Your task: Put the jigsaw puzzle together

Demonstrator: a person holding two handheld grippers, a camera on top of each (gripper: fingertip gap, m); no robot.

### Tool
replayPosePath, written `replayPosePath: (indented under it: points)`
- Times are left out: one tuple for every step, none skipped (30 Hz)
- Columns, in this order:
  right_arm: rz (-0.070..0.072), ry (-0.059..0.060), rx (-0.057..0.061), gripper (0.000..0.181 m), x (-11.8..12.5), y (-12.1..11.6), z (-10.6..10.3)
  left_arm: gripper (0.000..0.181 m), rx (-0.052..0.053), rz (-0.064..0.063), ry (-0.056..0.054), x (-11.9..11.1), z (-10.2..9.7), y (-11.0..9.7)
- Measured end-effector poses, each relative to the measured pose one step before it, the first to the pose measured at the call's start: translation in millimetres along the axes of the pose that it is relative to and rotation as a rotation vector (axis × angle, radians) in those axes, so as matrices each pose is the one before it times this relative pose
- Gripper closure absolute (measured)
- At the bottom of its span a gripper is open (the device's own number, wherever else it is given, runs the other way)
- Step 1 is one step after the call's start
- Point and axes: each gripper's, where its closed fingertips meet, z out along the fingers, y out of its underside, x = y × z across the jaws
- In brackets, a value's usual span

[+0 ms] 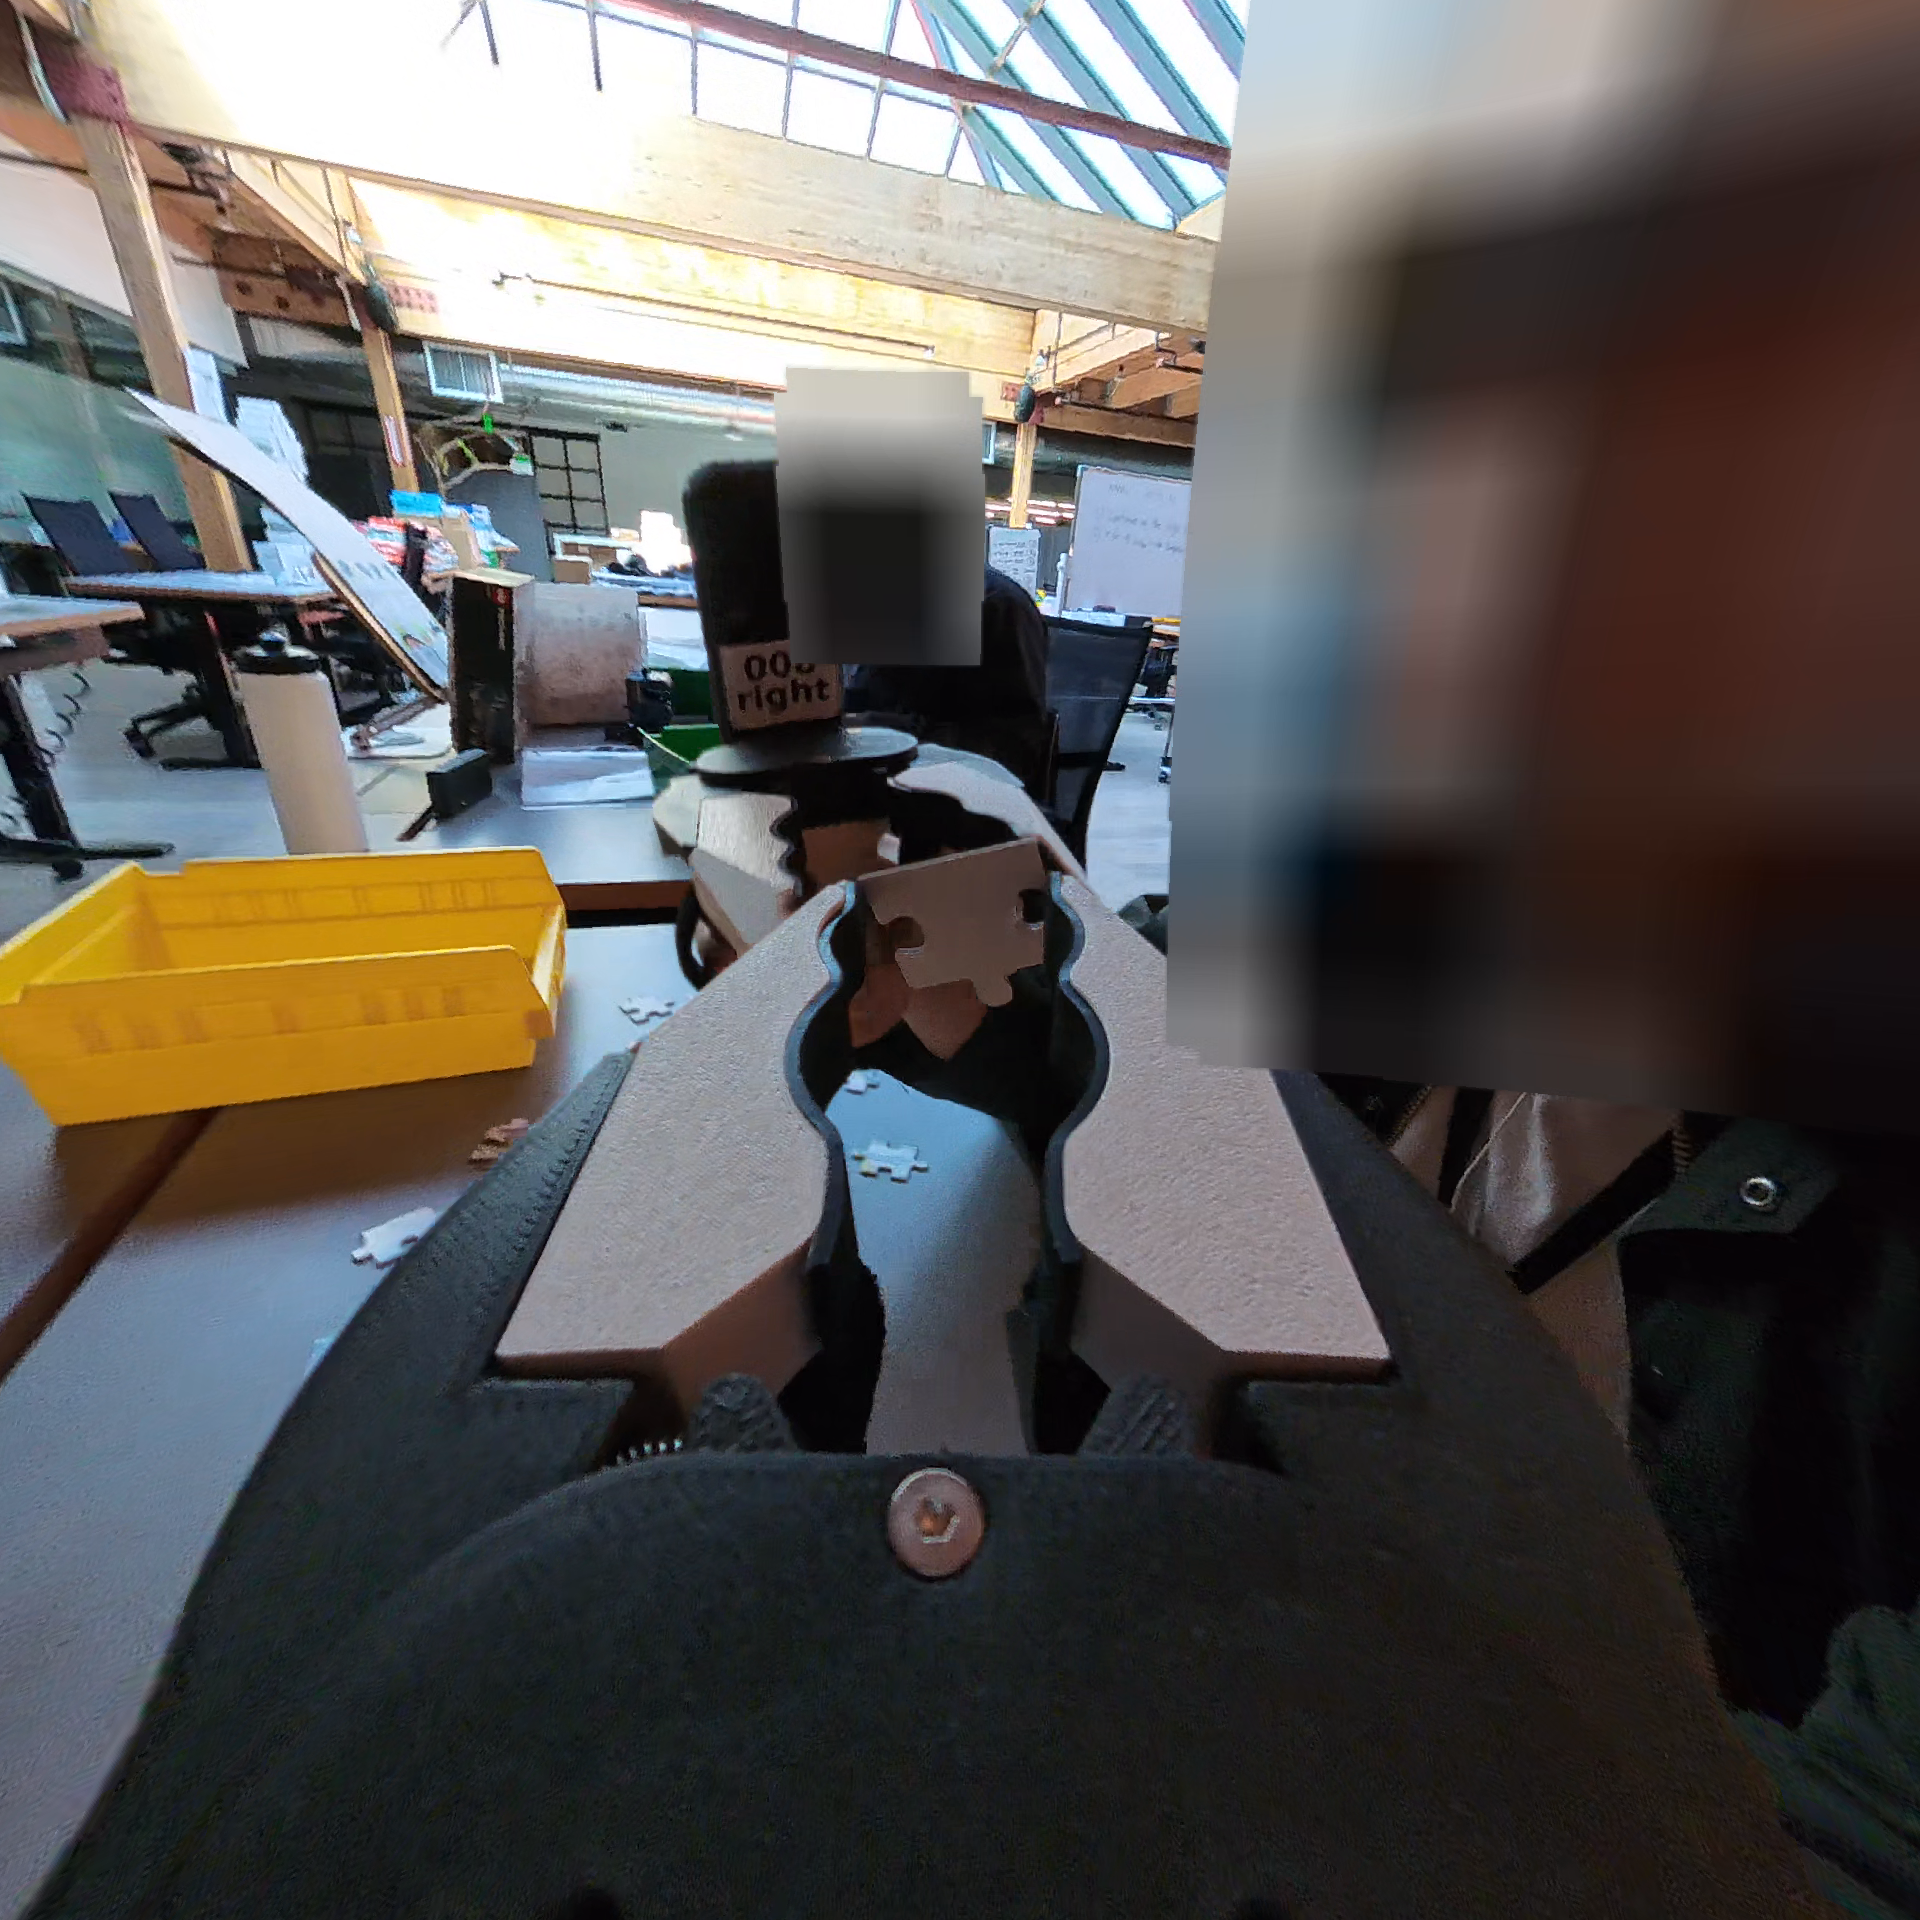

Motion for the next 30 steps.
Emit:
replayPosePath:
  points:
    - [0.0027,0.0302,-0.0079,0.124,3.43,2.02,1.88,0.15,0.0053,0.025,-0.0132,0.42,-0.64,-1.97]
    - [-0.0052,0.0217,-0.0004,0.125,1.83,0.53,1.3,0.15,-0.0037,0.0219,-0.0124,0.38,-0.51,-0.41]
    - [0.0001,0.0107,0.0,0.126,0.03,0.14,0.85,0.15,-0.014,0.0184,-0.0284,-2.6,-0.5,1.22]
    - [0.0011,0.0059,-0.0066,0.128,-0.57,0.65,0.83,0.15,-0.0232,0.0159,-0.0314,-3.3,-0.2,2.78]
    - [0.001,0.0139,-0.0014,0.131,0.6,-0.01,0.48,0.15,-0.0187,0.015,-0.0092,-0.14,0.39,2.64]
    - [-0.0041,0.0152,-0.0002,0.136,1.11,0.01,0.22,0.15,-0.0114,0.0132,-0.0023,0.8,0.81,1.86]
    - [-0.0061,0.0069,-0.0066,0.142,0.32,0.98,0.22,0.15,-0.0102,0.0096,-0.0129,-1.43,0.72,1.58]
    - [-0.0014,0.0032,-0.007,0.147,0.05,0.95,0.31,0.15,-0.0066,0.0055,-0.0188,-2.78,0.63,1.37]
    - [0.0033,0.0019,-0.0077,0.147,0.1,1.17,0.59,0.15,-0.0036,-0.0004,0.0009,-0.17,0.44,1.15]
    - [0.0009,-0.0009,-0.0111,0.147,-0.4,1.27,0.4,0.15,-0.0032,-0.0063,0.0062,0.33,0.23,1.12]
    - [-0.0053,0.0066,-0.0071,0.147,0.84,0.64,-0.09,0.15,-0.0021,-0.0108,0.0026,-0.57,-0.14,0.86]
    - [-0.0075,0.0128,-0.0022,0.147,1.81,-0.32,-0.6,0.15,0.0004,-0.0149,-0.0025,-1.56,-0.48,0.58]
    - [-0.0105,0.0182,0.0026,0.147,2.7,-0.87,-1.13,0.15,0.0019,-0.0188,-0.0052,-2.2,-0.66,0.43]
    - [-0.0111,0.0334,0.0008,0.148,5.42,-0.7,-1.7,0.152,0.003,-0.018,-0.0071,-2.53,-1.24,0.9]
    - [-0.019,0.0423,-0.0047,0.148,7.02,0.05,-2.01,0.159,0.0054,-0.0161,-0.0024,-1.91,-1.87,1.07]
    - [-0.0237,0.039,-0.0124,0.148,6.81,1.2,-1.77,0.151,0.0193,-0.0199,-0.0178,-4.45,-2.3,-1.02]
    - [-0.0288,0.0405,-0.0218,0.148,6.86,2.54,-1.31,0.138,0.0279,-0.0296,-0.0305,-6.54,-2.9,-2.9]
    - [-0.0417,0.0464,-0.024,0.147,7.2,2.92,-1.09,0.133,0.0375,-0.0366,-0.0291,-6.83,-3.34,-4.11]
    - [-0.0523,0.053,-0.0267,0.147,7.46,3.37,-0.67,0.134,0.0431,-0.0467,-0.0147,-5.22,-3.13,-4.71]
    - [-0.0585,0.0589,-0.0347,0.147,7.81,4.44,-0.22,0.137,0.0363,-0.0616,-0.0022,-3.71,-1.91,-4.63]
    - [-0.0665,0.0604,-0.042,0.147,7.38,5.53,0.4,0.138,0.0056,-0.0683,-0.0013,-3.63,-0.88,-1.07]
    - [-0.0705,0.0598,-0.0427,0.147,6.52,5.72,0.89,0.14,-0.0204,-0.0633,-0.017,-5.7,0.29,2.97]
    - [-0.0669,0.0515,-0.0384,0.147,4.84,5.08,1.28,0.142,-0.0438,-0.0463,-0.0319,-6.97,1.49,6.96]
    - [-0.0542,0.0396,-0.0312,0.147,2.94,4.22,1.83,0.143,-0.0439,-0.0271,-0.035,-6.66,2.5,7.11]
    - [-0.0409,0.0233,-0.0232,0.147,0.51,3.24,2.25,0.145,-0.0286,-0.0192,-0.0365,-6.35,3.07,5.05]
    - [-0.0339,0.0053,-0.0196,0.147,-1.93,2.74,2.47,0.147,-0.0098,-0.0141,-0.0252,-4.31,3.28,1.97]
    - [-0.0379,-0.0088,-0.0109,0.147,-3.96,1.72,2.33,0.149,0.0044,-0.0126,-0.0048,-1.06,3.1,-0.11]
    - [-0.045,-0.0012,-0.0074,0.147,-2.73,1.35,1.89,0.153,0.0001,-0.0148,-0.0014,-0.79,2.87,0.74]
    - [-0.0446,0.015,-0.0187,0.147,0.29,2.91,1.36,0.155,-0.0144,-0.013,-0.0121,-2.51,2.73,2.7]
    - [-0.0472,0.007,-0.0189,0.147,-0.69,2.82,1.27,0.155,-0.0261,-0.008,-0.0254,-4.46,2.81,4.48]
